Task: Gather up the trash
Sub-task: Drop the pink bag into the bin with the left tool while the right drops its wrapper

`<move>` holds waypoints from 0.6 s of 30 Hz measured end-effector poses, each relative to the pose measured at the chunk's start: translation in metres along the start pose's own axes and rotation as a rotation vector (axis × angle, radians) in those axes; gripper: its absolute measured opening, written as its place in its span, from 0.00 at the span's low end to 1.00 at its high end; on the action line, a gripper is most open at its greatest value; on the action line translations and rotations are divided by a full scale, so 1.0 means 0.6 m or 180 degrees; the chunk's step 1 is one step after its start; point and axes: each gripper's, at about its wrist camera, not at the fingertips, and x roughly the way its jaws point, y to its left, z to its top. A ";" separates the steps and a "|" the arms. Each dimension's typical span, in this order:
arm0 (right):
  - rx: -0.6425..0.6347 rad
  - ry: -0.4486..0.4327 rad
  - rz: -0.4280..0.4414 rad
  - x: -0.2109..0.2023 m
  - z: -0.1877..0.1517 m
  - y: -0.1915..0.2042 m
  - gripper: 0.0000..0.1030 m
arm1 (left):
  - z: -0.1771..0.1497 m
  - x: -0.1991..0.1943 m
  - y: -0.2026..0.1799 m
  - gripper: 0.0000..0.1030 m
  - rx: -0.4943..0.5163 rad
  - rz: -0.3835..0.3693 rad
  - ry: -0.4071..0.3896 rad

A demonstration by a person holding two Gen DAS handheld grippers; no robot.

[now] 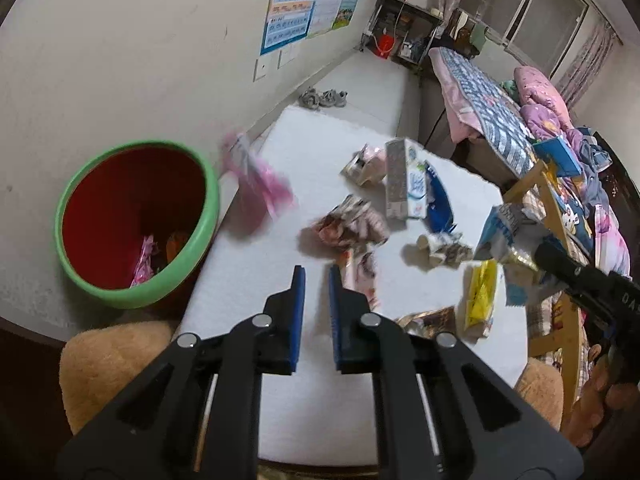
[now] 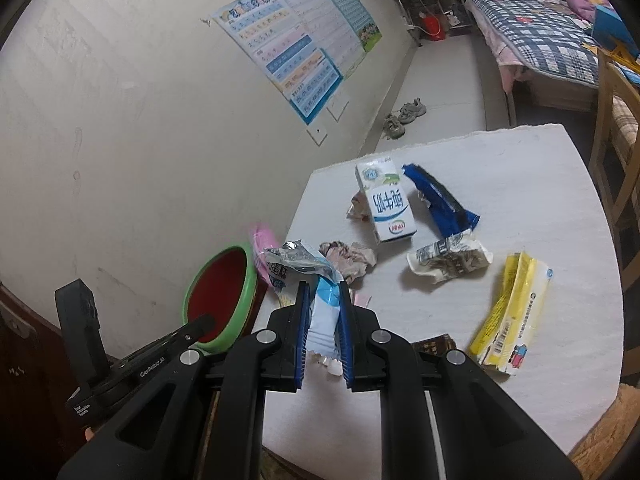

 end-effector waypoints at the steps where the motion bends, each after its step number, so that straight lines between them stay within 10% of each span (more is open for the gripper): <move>1: 0.0001 0.0025 -0.0006 0.004 -0.002 0.001 0.14 | -0.006 0.001 0.008 0.11 -0.0019 0.0022 0.0019; 18: -0.0094 0.0275 0.0041 0.061 -0.014 0.029 0.14 | -0.034 0.005 0.105 0.14 -0.0435 0.0220 0.0103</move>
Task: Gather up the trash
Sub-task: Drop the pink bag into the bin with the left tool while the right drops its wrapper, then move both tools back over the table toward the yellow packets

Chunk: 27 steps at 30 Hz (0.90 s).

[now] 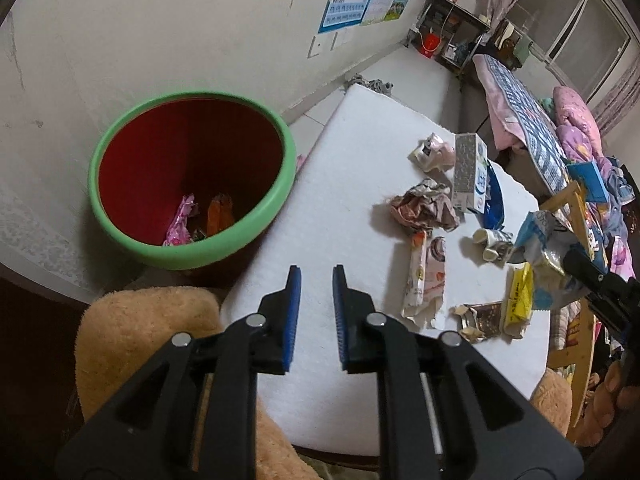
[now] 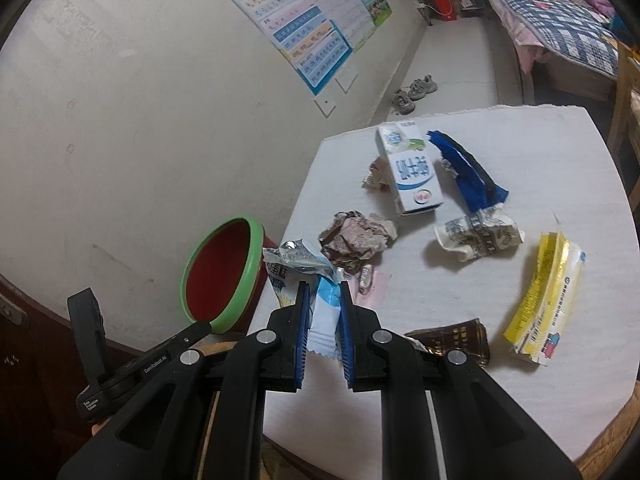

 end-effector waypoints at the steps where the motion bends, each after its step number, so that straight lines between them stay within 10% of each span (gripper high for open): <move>1: -0.0014 0.0004 0.0012 0.003 0.002 0.005 0.14 | 0.002 -0.001 0.000 0.14 -0.0005 0.0013 -0.0013; 19: -0.0800 0.0787 0.0622 0.283 0.047 0.291 0.16 | -0.009 -0.049 0.126 0.19 -0.0387 0.0290 -0.0189; 22: -0.0762 0.0846 0.0721 0.314 0.051 0.314 0.54 | -0.013 -0.046 0.140 0.23 -0.0466 0.0306 -0.0172; 27: -0.0680 0.0717 0.0702 0.300 0.055 0.304 0.59 | -0.015 -0.041 0.141 0.26 -0.0453 0.0295 -0.0144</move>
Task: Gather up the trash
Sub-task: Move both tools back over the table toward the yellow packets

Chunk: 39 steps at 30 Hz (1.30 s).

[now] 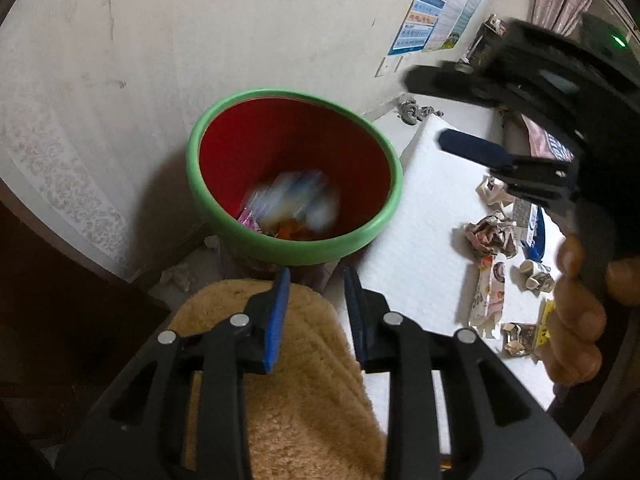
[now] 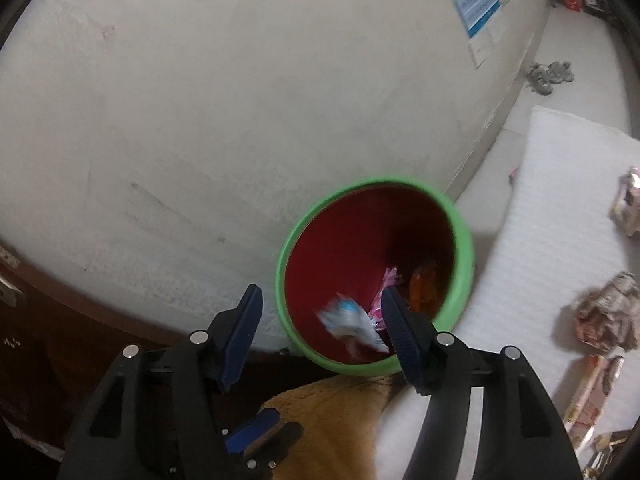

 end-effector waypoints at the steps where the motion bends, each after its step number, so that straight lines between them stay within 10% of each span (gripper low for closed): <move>1: -0.0003 -0.0061 -0.0049 -0.017 -0.007 -0.007 0.59 | 0.001 0.000 -0.002 0.26 0.0017 -0.0003 0.0004; 14: 0.1031 -0.0613 -0.2159 -0.331 -0.205 -0.358 0.61 | -0.017 0.040 -0.134 0.29 0.0531 -0.0287 0.0201; 23: 0.1821 -0.0501 -0.1954 -0.343 -0.267 -0.492 0.64 | -0.041 0.059 -0.271 0.40 0.1054 -0.0446 0.0274; 32: 0.1684 -0.0606 -0.1673 -0.350 -0.262 -0.475 0.34 | -0.049 0.130 -0.330 0.45 0.1148 -0.0385 0.0485; 39: 0.1633 -0.0618 -0.1605 -0.357 -0.279 -0.461 0.37 | -0.064 0.207 -0.375 0.56 0.1255 -0.0342 0.0750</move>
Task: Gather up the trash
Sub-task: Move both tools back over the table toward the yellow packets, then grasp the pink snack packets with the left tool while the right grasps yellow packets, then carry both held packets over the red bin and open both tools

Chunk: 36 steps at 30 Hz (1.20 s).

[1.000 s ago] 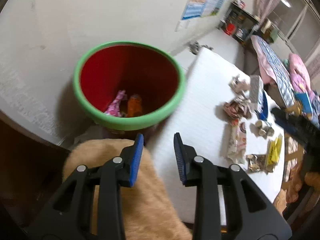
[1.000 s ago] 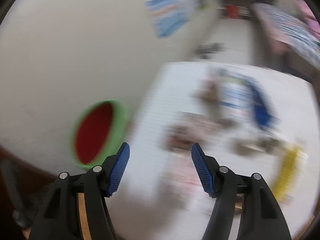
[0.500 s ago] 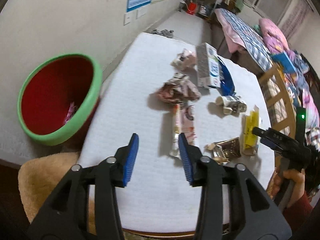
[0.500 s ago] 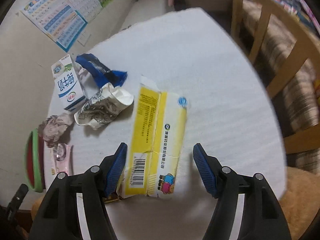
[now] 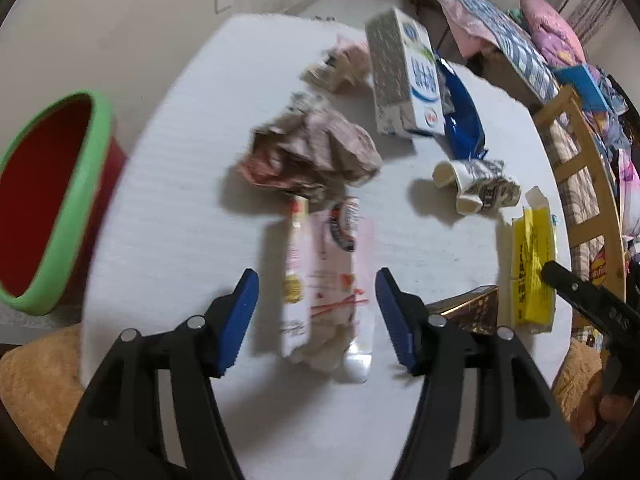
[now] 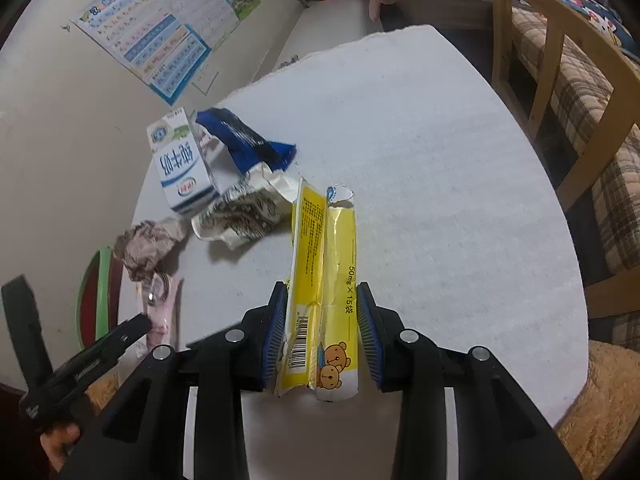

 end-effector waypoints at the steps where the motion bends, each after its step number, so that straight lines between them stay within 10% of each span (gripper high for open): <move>1: 0.0021 0.0015 0.0017 0.002 -0.001 -0.002 0.40 | 0.000 0.010 -0.006 0.56 0.0026 0.0004 0.0045; 6: 0.0079 0.0159 0.0000 0.024 -0.003 -0.009 0.55 | -0.005 0.039 -0.013 0.54 0.0023 0.0104 0.0108; 14: -0.0064 0.0031 -0.0045 0.005 -0.005 0.002 0.25 | -0.016 0.002 -0.011 0.38 -0.0006 0.0111 -0.0057; 36: -0.0451 -0.0524 0.0593 -0.149 0.001 0.143 0.25 | -0.015 -0.243 0.007 0.39 0.0125 0.0389 -0.1205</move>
